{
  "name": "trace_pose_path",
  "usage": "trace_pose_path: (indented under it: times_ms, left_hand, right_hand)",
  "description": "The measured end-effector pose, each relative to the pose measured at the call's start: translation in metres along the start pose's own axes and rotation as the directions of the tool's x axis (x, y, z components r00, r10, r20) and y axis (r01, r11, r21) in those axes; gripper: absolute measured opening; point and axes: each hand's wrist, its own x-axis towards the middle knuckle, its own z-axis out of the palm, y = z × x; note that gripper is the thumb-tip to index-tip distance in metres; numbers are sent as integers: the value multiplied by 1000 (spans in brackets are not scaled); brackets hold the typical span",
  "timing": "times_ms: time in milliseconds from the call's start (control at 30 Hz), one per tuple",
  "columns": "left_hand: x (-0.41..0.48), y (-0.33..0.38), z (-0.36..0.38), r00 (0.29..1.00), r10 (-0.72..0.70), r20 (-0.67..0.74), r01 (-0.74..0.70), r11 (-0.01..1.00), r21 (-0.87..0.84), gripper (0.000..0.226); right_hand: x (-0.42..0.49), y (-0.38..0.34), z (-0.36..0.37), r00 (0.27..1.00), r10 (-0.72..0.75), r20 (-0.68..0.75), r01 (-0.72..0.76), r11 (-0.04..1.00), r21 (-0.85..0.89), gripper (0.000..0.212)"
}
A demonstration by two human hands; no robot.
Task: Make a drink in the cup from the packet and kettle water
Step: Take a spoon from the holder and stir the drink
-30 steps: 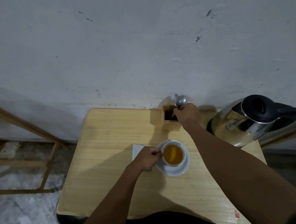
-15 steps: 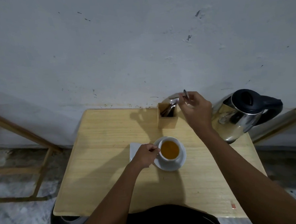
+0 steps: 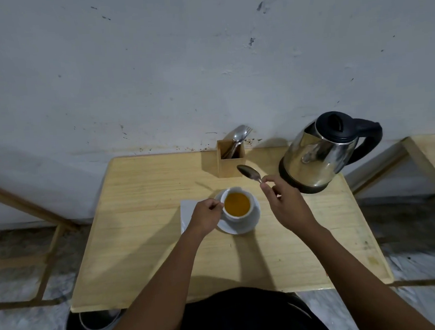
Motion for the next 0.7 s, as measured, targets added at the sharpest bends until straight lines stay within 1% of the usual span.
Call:
trace_pose_path:
  times_ms: [67,133,233,300,367,433,533,600,700]
  left_hand:
    - [1,0,1,1000,1,-9,-1,1000,5,24]
    - [1,1,1,1000,-3,-12,3,1000,9,22]
    - [1,1,2,1000,-3,-13,4,1000,9,22]
    - [2,0,2,1000,-8,-8,8,1000,16,22]
    - [3,-1,2,1000,-8,1,8,1000,22,21]
    - [5,-1,1,1000,-10,1,10,1000,25,22]
    - [7,0,0,999,-37,12,36,999,34,22]
    - [8,1,-1,998,-59,24,58,998,36,21]
    - [9,2,-2,996,-81,37,80,996,39,18]
  right_hand:
    - [-5,5,3,995,73,61,-70,996,-50,21]
    - [-8,9,5,980,149,133,-143,988,-56,20]
    - [-13,12,6,951,212,225,-202,977,-67,25]
    - [-16,14,8,948,209,241,-186,976,-116,27]
    - [-16,16,9,953,205,222,-160,966,-202,28]
    - [-16,16,7,953,207,222,-132,941,-311,30]
    - [-14,14,5,942,218,256,-101,909,-403,30]
    - [-13,9,4,942,190,276,-38,878,-476,28]
    - [-10,2,2,958,106,267,72,811,-581,29]
